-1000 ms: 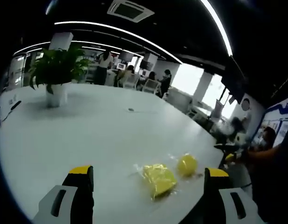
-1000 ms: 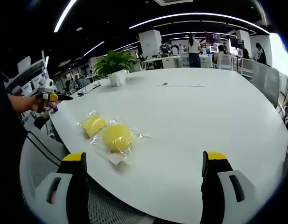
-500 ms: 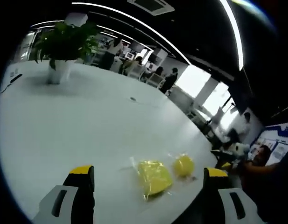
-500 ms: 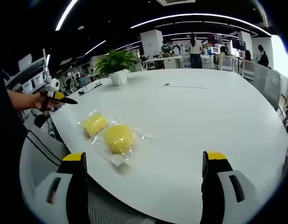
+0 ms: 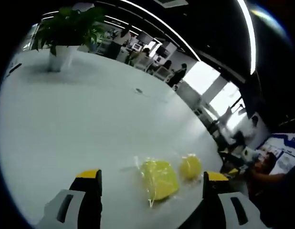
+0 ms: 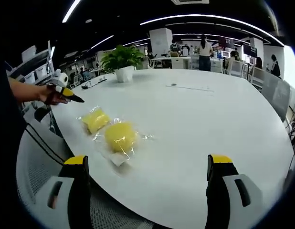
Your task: Compare the silicone blocks by pressing each to a similar depth, holding the contact briefly, and releasing to observe deformation and rebound differences across the visible hardness samples.
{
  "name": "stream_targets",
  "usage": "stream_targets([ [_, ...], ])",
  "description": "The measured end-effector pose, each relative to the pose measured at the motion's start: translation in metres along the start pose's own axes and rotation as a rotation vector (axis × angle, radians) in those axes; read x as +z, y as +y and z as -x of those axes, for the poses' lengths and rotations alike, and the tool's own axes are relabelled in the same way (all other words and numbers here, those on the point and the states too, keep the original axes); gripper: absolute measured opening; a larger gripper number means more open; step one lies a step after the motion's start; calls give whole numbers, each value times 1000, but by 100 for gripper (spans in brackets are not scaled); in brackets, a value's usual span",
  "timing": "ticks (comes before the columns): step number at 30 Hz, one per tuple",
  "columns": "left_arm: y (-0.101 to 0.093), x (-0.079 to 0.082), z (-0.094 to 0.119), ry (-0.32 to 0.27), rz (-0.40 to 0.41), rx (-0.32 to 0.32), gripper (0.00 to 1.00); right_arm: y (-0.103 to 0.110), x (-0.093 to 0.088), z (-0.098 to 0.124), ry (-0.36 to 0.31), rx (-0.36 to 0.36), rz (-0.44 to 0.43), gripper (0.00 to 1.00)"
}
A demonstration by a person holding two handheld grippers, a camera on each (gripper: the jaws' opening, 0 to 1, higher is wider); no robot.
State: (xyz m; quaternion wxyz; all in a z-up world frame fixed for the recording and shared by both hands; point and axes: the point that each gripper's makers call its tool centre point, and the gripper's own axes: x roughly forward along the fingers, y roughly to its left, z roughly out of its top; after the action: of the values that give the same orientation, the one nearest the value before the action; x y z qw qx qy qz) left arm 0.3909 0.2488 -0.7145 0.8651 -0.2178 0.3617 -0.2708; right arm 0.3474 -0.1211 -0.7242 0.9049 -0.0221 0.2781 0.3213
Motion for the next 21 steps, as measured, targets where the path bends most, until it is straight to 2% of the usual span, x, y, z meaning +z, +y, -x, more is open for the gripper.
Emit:
stream_targets([
  [4,2,4,-11,-13,44,-15,80,3,4,1,-4,3,2,96],
  [10,9,-5,-31,29,95,-34,68,4,8,4,-7,10,11,96],
  [14,18,-5,-40,8,153,-51,55,5,8,6,-5,12,16,96],
  [21,22,-14,-53,61,181,-78,35,8,4,6,4,22,1,96],
])
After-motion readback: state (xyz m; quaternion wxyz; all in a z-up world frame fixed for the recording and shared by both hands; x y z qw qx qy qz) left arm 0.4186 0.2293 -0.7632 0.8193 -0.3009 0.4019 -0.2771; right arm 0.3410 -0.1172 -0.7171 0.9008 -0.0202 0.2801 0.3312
